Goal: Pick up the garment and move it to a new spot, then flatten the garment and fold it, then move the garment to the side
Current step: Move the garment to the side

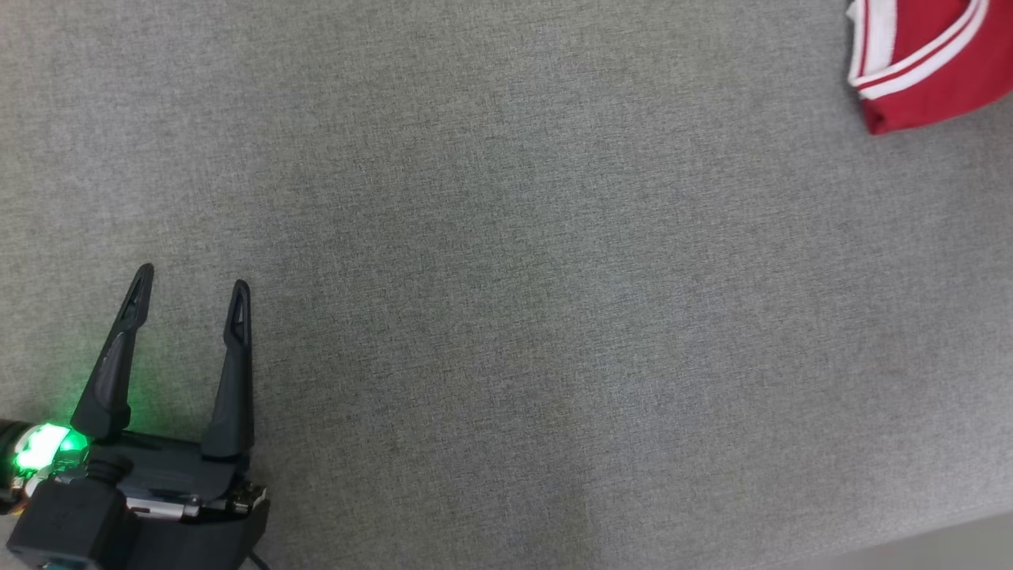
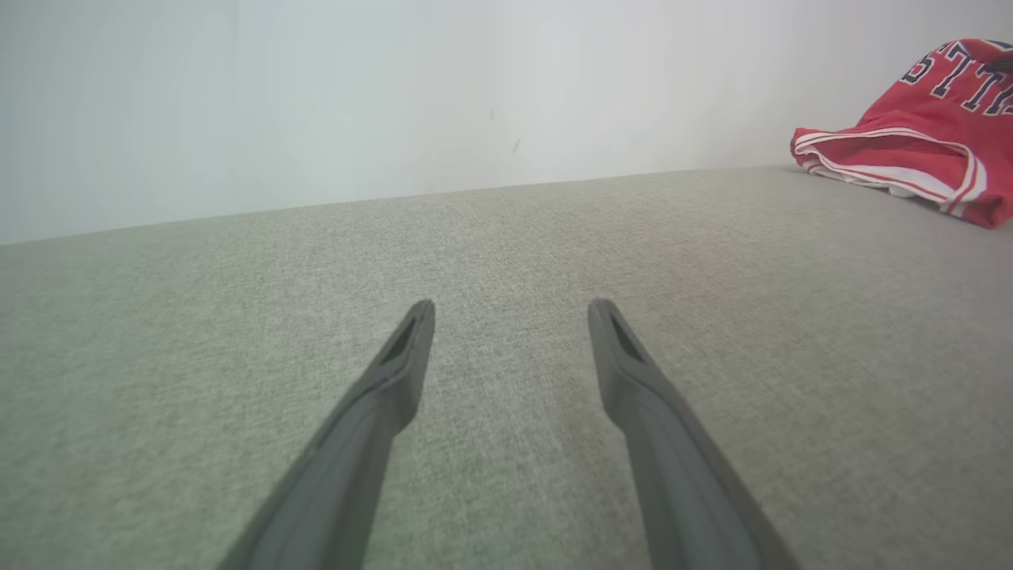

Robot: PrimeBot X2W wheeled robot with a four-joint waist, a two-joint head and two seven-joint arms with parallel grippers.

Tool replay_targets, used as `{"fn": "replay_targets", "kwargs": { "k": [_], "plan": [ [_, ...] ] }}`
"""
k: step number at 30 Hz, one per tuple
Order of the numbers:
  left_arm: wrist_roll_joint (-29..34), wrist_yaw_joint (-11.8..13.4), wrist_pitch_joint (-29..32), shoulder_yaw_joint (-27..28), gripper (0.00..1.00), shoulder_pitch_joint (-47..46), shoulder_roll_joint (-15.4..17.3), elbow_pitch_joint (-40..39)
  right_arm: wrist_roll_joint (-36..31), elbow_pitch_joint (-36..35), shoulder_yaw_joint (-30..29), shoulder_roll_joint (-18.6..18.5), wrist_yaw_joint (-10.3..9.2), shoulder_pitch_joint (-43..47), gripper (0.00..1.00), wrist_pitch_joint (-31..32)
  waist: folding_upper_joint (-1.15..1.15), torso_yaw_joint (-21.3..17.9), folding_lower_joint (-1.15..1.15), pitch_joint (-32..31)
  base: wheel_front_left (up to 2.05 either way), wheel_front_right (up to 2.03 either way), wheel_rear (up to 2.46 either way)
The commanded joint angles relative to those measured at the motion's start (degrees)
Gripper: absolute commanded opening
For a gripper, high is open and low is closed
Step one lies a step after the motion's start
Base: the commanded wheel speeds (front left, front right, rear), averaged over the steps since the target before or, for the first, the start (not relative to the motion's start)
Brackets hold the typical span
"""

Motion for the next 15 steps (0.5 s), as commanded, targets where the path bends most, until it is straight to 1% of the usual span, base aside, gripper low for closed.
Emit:
{"fn": "replay_targets", "kwargs": {
  "k": [1,3,7,9,12,15],
  "plan": [
    [-0.03,0.45,-0.06,0.14,1.0,0.41,0.01,0.51,-0.99,0.89,-0.34,-0.69,-0.15,-1.18,1.0,-0.21,0.0,0.34,0.0,0.23,0.0,0.0,0.0],
    [-0.09,0.46,-0.06,0.14,1.0,0.56,-0.06,0.6,-2.15,1.8,-0.66,0.36,-0.15,-2.08,1.0,-0.69,0.0,0.5,0.0,0.19,0.0,0.0,0.0],
    [-0.47,0.62,-0.06,0.12,1.0,0.33,-0.59,1.31,-3.28,3.36,-1.5,0.57,-0.15,-2.63,1.0,-3.12,0.0,0.92,0.0,-0.77,0.0,0.0,0.0],
    [-0.7,0.7,-0.06,-0.03,1.0,0.18,-1.03,1.65,-5.03,3.07,-0.78,0.6,-0.15,-2.52,1.0,-4.3,0.0,1.13,0.0,-1.83,0.0,0.0,0.0],
    [-0.91,0.78,-0.08,-0.09,1.0,0.59,-1.77,2.09,-4.18,2.55,-1.99,1.82,-0.15,-1.16,1.0,-5.9,0.0,1.57,0.0,-4.07,0.0,0.0,0.0],
    [-1.27,1.0,-0.1,0.38,1.0,1.63,-2.52,2.85,-3.29,0.4,-2.5,3.48,-0.15,0.72,1.0,-6.98,0.0,1.92,0.0,-6.98,0.0,0.0,0.0]
  ]
}}
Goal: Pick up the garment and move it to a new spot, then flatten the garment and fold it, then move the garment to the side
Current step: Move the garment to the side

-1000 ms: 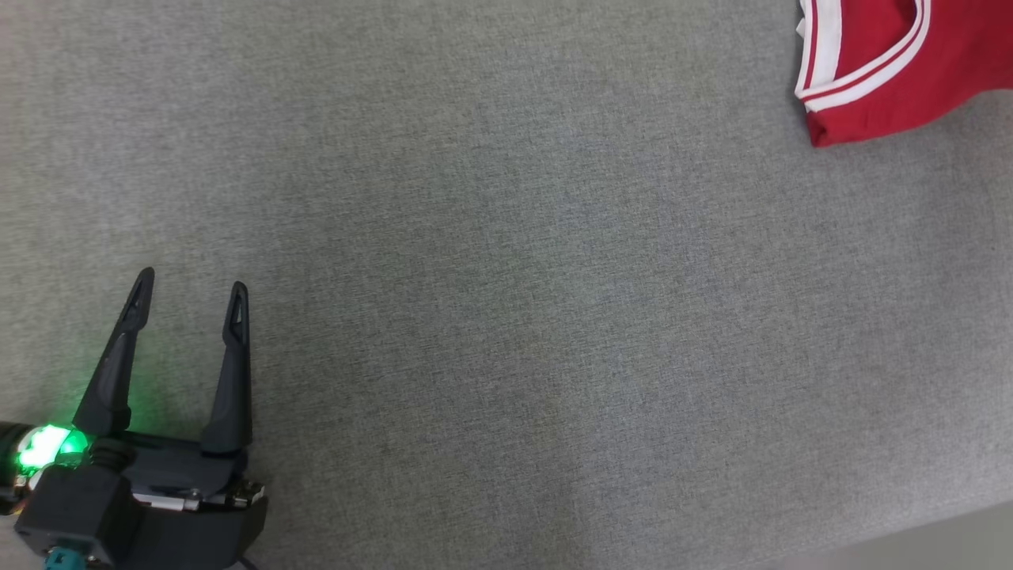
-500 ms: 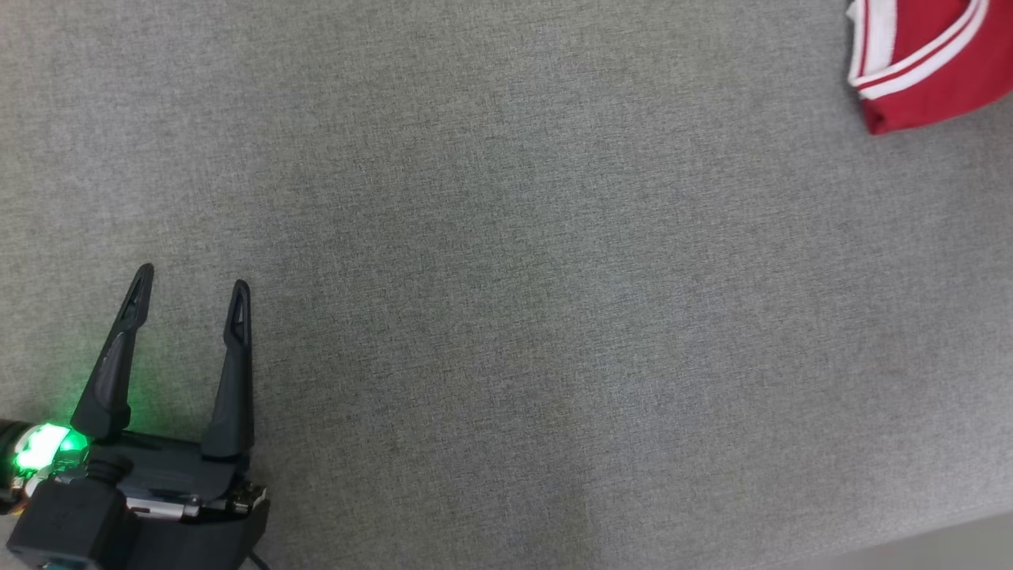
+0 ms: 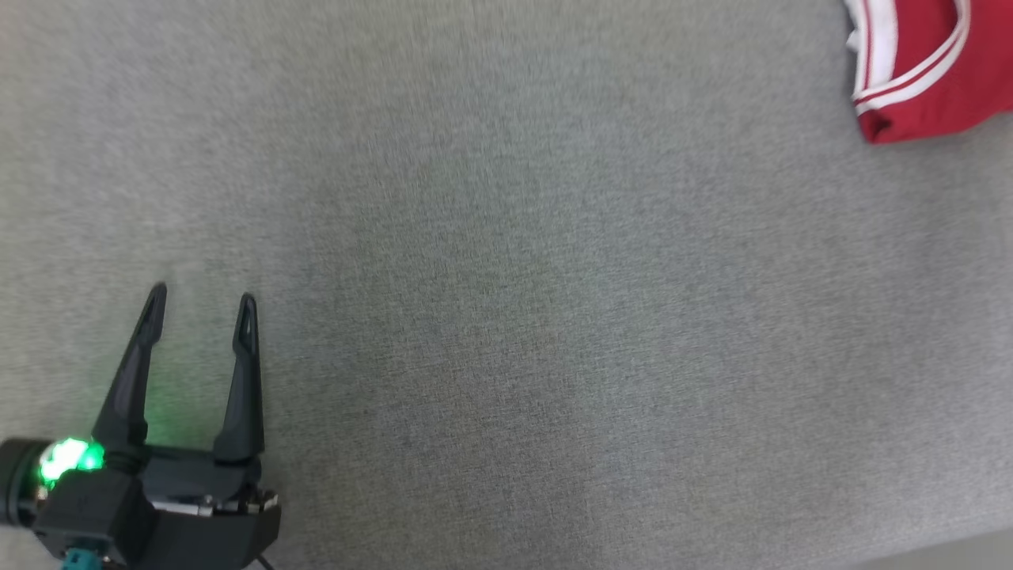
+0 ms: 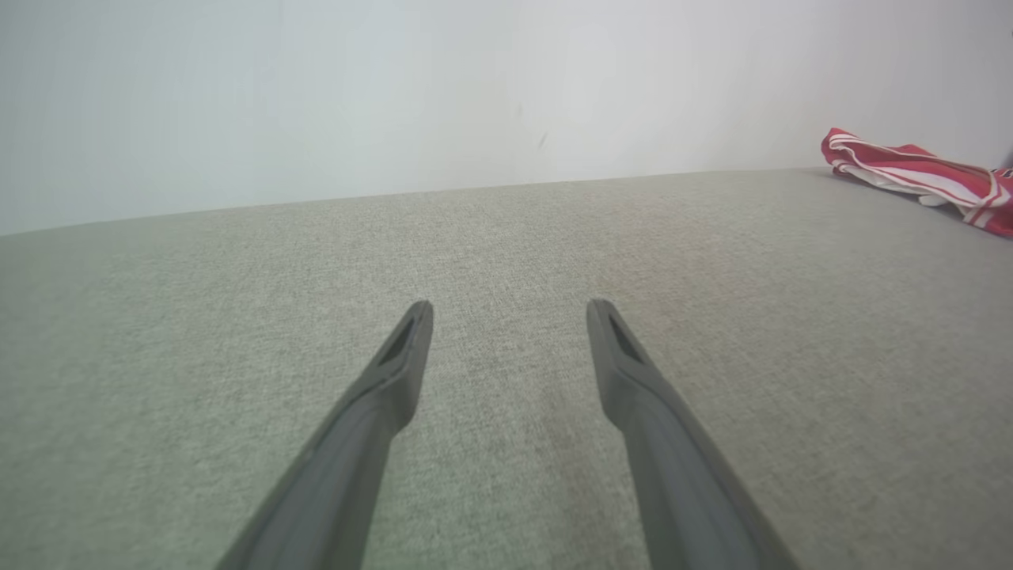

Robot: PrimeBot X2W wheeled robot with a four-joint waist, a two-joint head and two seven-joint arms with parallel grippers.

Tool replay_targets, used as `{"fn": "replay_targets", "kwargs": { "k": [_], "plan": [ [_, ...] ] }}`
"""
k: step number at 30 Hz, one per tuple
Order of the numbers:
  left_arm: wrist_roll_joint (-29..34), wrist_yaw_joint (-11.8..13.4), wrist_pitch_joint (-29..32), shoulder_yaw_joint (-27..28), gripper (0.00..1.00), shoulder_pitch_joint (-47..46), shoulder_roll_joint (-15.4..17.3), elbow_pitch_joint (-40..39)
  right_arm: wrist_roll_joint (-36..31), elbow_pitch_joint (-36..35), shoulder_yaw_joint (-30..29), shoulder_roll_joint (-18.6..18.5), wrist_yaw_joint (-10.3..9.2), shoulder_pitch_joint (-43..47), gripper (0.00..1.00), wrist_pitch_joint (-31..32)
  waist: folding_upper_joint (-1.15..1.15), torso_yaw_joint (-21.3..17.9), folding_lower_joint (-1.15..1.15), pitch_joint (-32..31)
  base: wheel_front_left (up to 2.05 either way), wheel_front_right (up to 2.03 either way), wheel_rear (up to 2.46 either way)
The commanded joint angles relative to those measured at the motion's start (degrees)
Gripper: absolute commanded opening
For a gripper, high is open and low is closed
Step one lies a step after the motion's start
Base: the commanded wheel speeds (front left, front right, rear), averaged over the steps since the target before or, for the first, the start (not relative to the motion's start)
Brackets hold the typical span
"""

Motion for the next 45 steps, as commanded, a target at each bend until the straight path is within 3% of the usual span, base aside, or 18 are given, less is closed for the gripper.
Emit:
{"fn": "replay_targets", "kwargs": {
  "k": [1,7,16,27,45],
  "plan": [
    [-0.35,0.34,-0.16,0.41,1.0,1.36,-0.53,0.55,0.84,-1.67,-0.35,1.35,-0.15,1.89,1.0,-0.55,0.0,0.67,0.0,-4.12,0.0,0.0,0.0],
    [-1.14,0.83,-0.17,2.45,1.0,4.43,-2.13,1.9,3.1,-12.65,-2.76,5.31,-0.15,10.94,1.0,-0.8,0.0,1.26,0.0,-10.96,0.0,0.0,0.0],
    [-1.75,0.54,-0.17,4.15,1.0,8.74,-4.44,4.88,4.12,-27.22,-5.52,9.44,-0.15,32.2,1.0,-0.73,0.0,4.35,0.0,-20.74,0.0,0.0,0.0],
    [-1.78,0.02,-0.16,4.64,1.0,12.35,-6.04,8.2,4.91,-36.11,-9.52,15.02,-0.15,50.53,1.0,-0.39,0.0,7.1,0.0,-28.38,0.0,0.0,0.0],
    [-1.53,-0.84,-0.16,4.82,1.0,13.64,-6.37,12.31,4.27,-47.33,-18.88,24.19,-0.15,74.58,1.0,1.57,0.0,10.92,0.0,-33.29,0.0,0.0,0.0]
  ]
}}
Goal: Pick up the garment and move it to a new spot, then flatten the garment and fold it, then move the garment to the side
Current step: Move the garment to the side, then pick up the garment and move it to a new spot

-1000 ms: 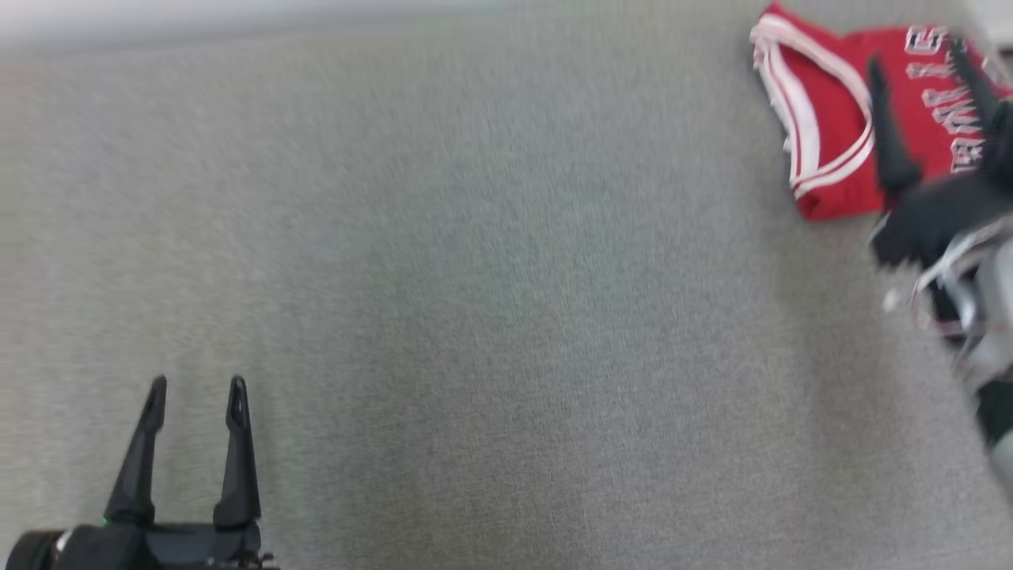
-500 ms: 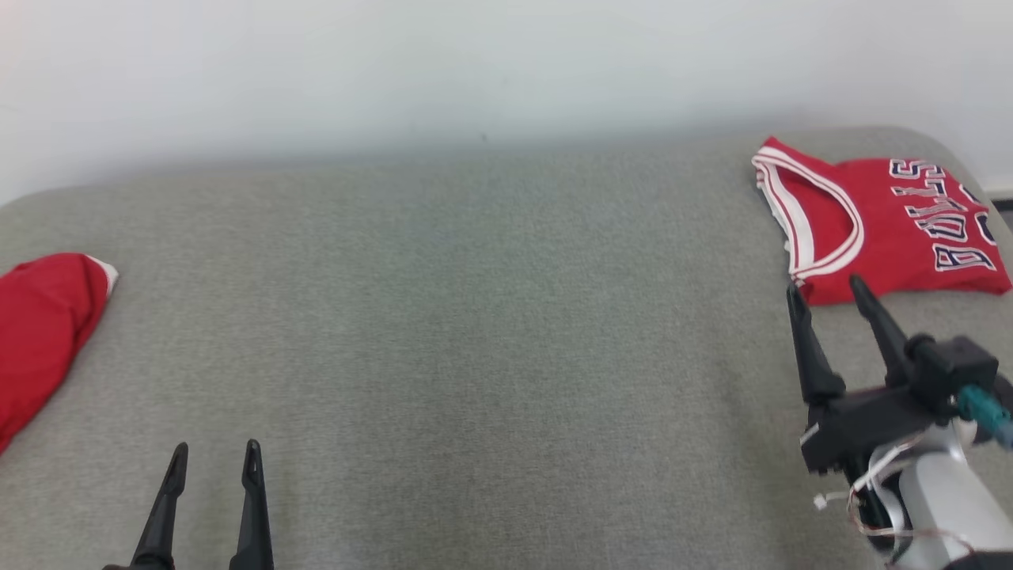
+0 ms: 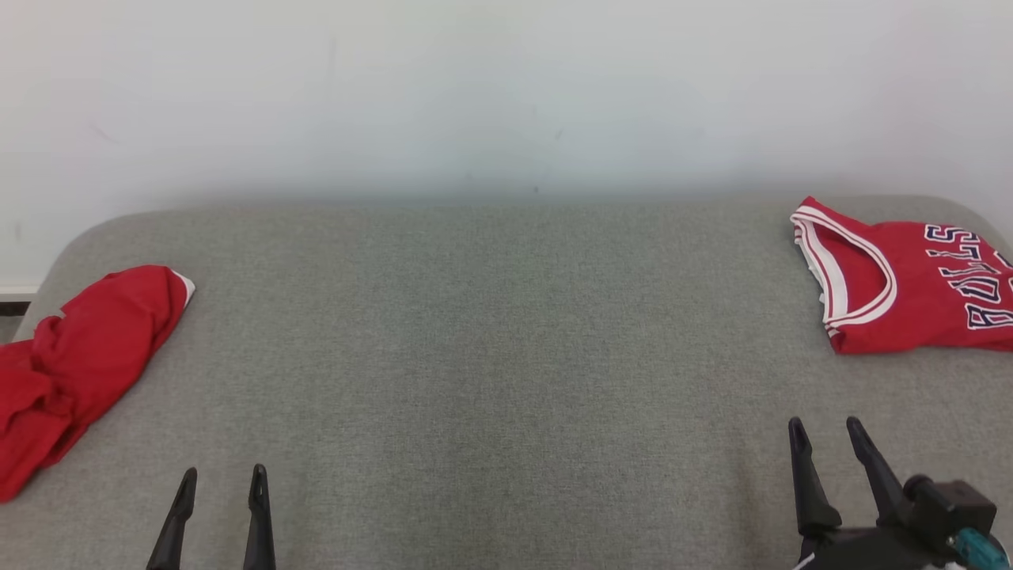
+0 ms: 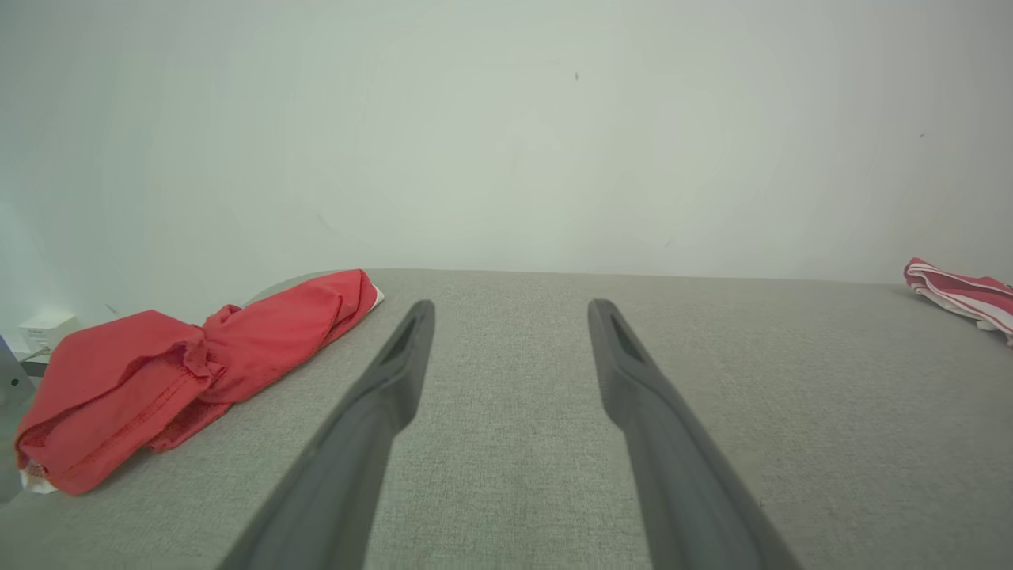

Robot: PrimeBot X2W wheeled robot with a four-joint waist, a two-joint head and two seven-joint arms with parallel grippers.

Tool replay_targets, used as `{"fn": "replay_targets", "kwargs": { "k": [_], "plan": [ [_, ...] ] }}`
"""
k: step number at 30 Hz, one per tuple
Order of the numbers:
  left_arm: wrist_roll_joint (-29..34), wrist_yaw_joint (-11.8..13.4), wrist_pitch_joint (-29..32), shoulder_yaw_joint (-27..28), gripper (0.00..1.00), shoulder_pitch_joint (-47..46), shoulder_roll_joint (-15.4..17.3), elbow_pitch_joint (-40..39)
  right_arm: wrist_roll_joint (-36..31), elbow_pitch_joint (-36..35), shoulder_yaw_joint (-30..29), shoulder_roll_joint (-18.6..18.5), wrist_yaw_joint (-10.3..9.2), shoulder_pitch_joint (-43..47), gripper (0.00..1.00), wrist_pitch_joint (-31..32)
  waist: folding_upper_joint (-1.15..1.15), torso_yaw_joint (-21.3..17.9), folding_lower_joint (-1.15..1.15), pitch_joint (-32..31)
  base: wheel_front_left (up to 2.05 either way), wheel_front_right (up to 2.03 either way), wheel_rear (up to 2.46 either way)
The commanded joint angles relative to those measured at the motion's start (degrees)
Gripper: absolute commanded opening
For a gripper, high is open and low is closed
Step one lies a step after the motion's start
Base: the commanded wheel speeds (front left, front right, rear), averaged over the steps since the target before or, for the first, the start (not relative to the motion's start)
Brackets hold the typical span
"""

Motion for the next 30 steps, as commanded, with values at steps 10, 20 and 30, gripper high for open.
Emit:
{"fn": "replay_targets", "kwargs": {
  "k": [10,20,30],
  "plan": [
    [-0.08,-0.28,-0.16,0.26,1.0,1.22,0.27,1.8,-1.95,-3.97,-1.58,2.4,-0.16,5.82,1.0,0.89,0.0,0.46,0.01,-2.08,0.0,0.0,0.0],
    [-0.26,-0.32,-0.16,0.16,1.0,1.31,0.35,3.19,-2.69,-6.23,-1.18,3.68,-0.16,8.85,1.0,0.46,0.0,0.46,0.01,-3.1,0.0,0.0,0.0],
    [-0.2,-0.35,-0.16,0.66,1.0,1.08,0.19,4.23,-2.49,-7.89,-1.23,4.47,-0.16,10.28,1.0,-0.18,0.0,0.39,0.01,-3.36,0.0,0.0,0.0]
  ]
}}
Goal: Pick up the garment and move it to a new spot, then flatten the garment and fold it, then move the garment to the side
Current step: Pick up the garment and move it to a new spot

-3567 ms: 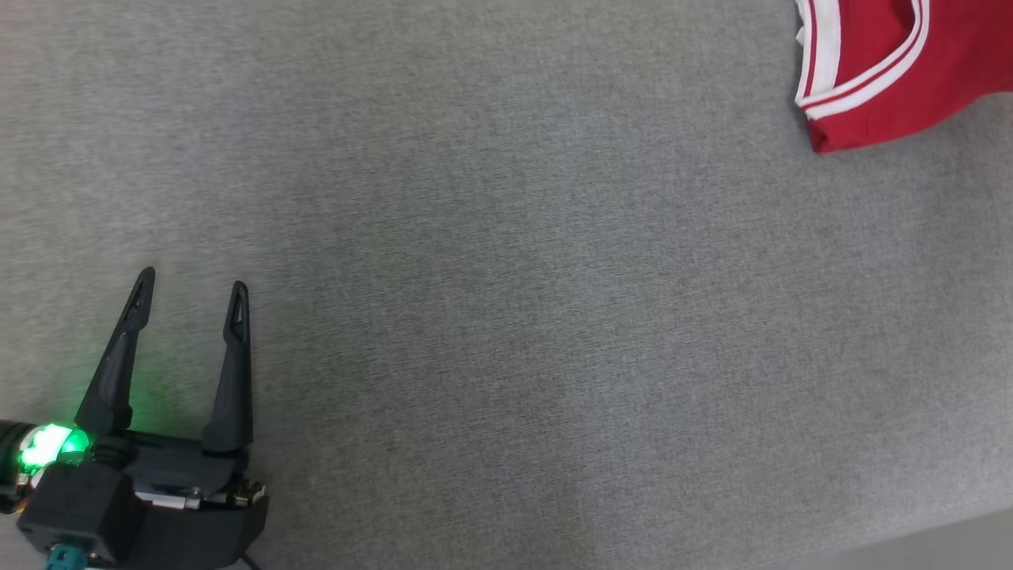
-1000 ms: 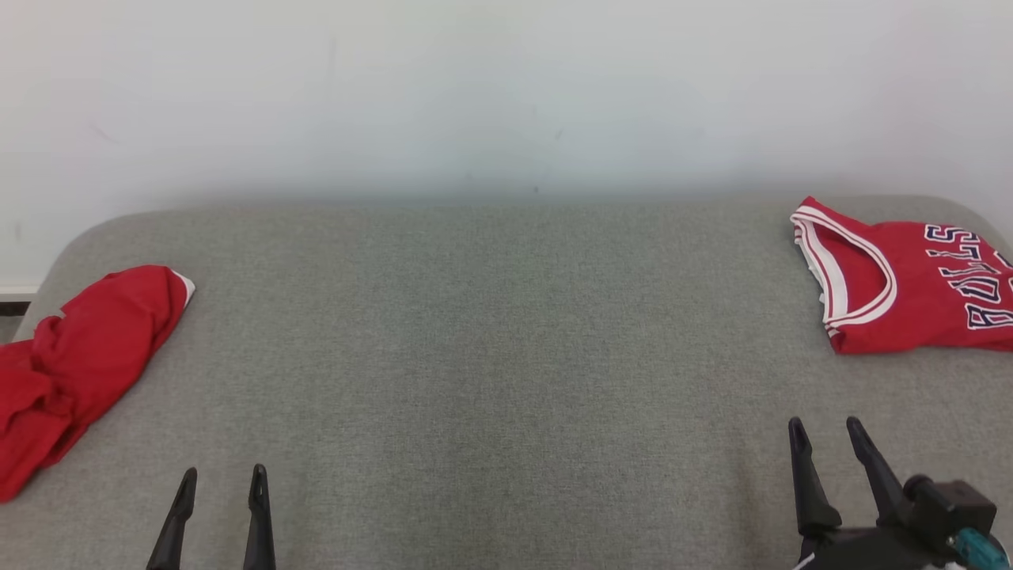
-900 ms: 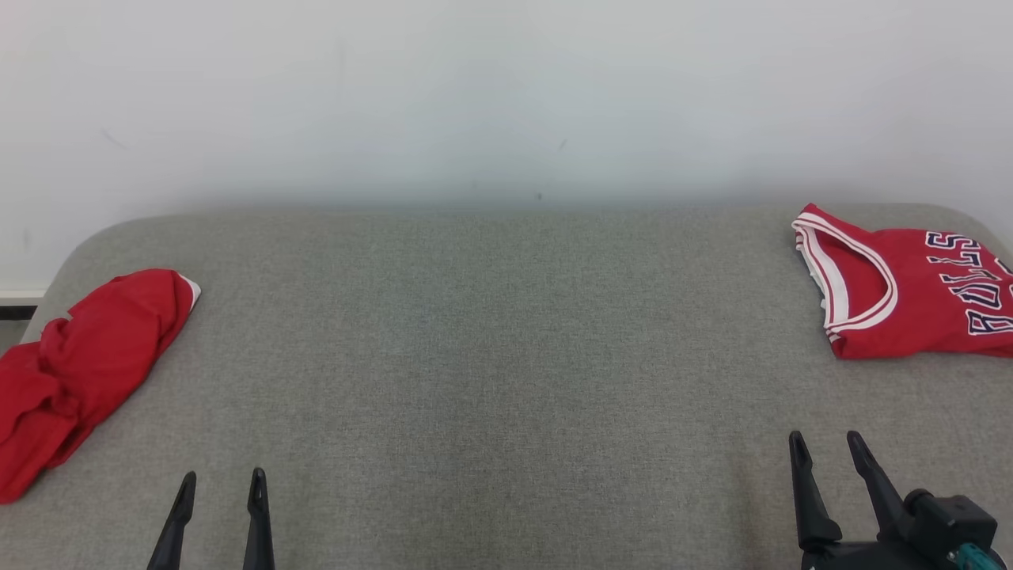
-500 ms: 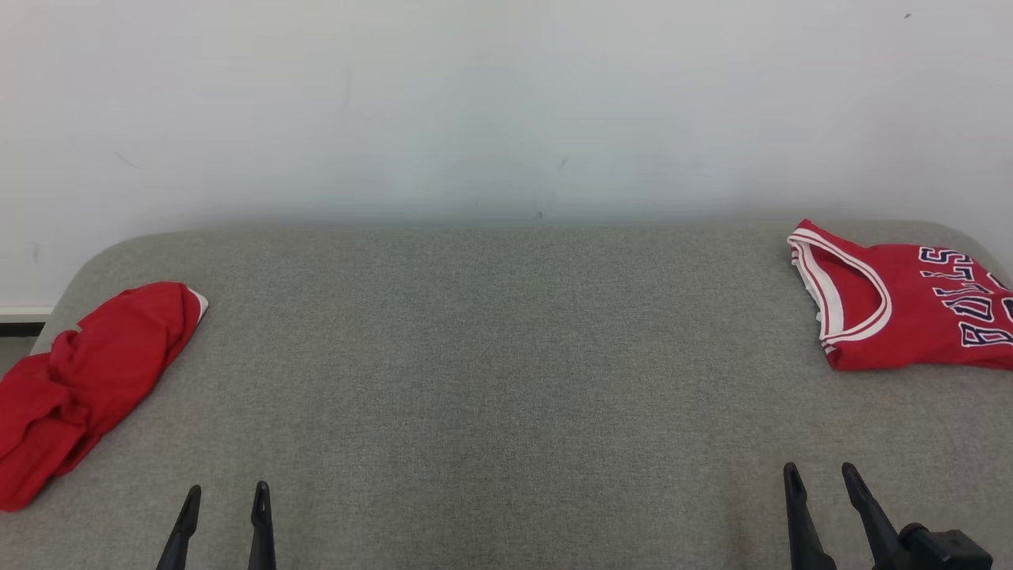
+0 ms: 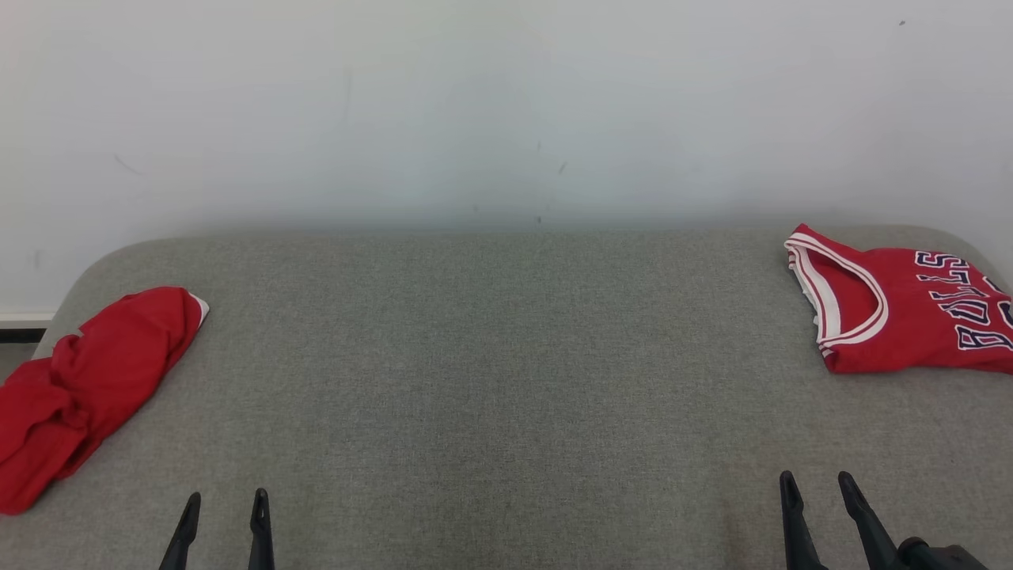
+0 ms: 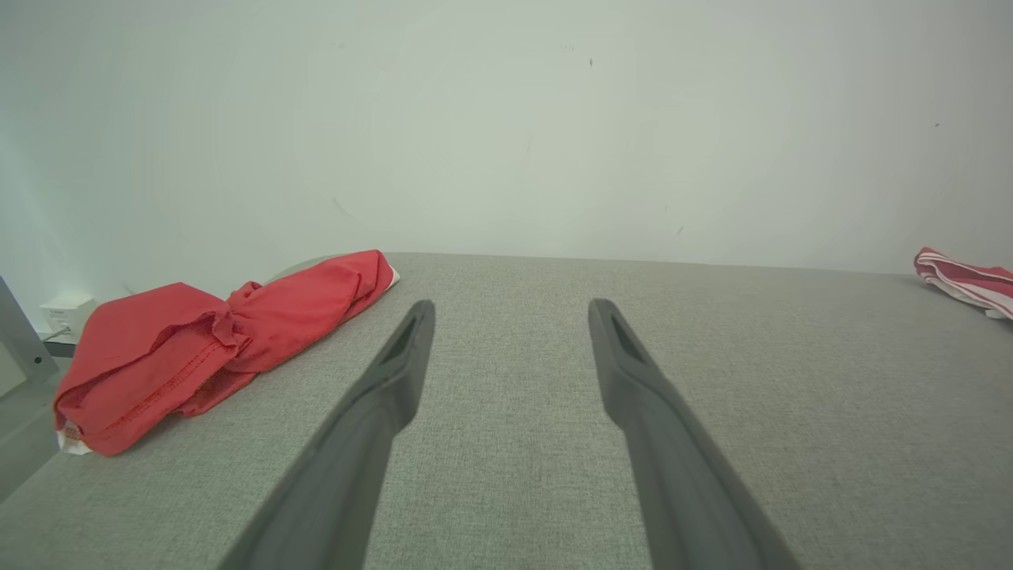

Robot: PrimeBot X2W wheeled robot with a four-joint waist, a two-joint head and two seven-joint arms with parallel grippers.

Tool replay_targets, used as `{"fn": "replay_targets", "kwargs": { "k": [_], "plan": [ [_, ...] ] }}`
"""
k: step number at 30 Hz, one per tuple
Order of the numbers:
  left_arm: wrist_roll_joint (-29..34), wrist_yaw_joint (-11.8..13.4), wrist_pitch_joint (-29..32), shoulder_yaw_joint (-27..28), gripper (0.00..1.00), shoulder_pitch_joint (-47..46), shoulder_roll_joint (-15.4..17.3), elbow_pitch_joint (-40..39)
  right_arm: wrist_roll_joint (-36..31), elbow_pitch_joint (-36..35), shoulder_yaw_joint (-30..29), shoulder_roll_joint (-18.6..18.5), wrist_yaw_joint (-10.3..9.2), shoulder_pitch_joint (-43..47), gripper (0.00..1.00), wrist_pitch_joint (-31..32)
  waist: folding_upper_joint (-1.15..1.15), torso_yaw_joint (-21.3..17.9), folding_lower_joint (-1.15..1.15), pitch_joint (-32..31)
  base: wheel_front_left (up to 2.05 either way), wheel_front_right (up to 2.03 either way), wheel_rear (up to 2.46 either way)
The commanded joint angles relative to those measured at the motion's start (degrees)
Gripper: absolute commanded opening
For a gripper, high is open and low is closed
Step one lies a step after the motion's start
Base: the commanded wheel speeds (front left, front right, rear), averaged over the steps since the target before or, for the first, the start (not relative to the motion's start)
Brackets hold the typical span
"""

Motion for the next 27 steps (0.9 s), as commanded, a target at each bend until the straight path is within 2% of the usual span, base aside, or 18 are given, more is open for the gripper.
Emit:
{"fn": "replay_targets", "kwargs": {
  "k": [1,8,13,19,27],
  "plan": [
    [-0.14,-0.07,-0.16,0.17,1.0,0.45,0.05,0.18,-0.21,-0.32,-0.12,0.21,-0.16,0.69,1.0,-0.23,0.0,0.05,0.0,0.01,0.0,0.0,0.0],
    [0.06,-0.08,-0.16,0.63,1.0,-0.29,0.23,0.68,-0.51,-0.72,-0.23,0.37,-0.16,0.92,1.0,-0.09,0.0,1.0,0.0,0.06,0.0,0.0,0.0],
    [0.29,0.0,-0.16,0.93,1.0,-0.36,0.3,0.68,-0.04,-0.7,0.22,0.69,-0.16,1.55,1.0,-0.25,0.0,3.56,0.0,0.12,0.0,0.0,0.0],
    [0.37,0.3,-0.16,1.84,1.0,-0.02,0.75,0.86,0.17,-0.2,1.39,1.16,-0.15,2.03,1.0,-0.55,0.0,8.67,0.0,0.13,0.0,0.0,0.0],
    [0.35,0.79,-0.16,2.71,1.0,0.25,1.16,0.73,0.42,0.43,1.61,1.52,-0.15,2.14,1.0,-0.92,0.0,17.5,0.0,0.12,0.0,0.0,0.0]
  ]
}}
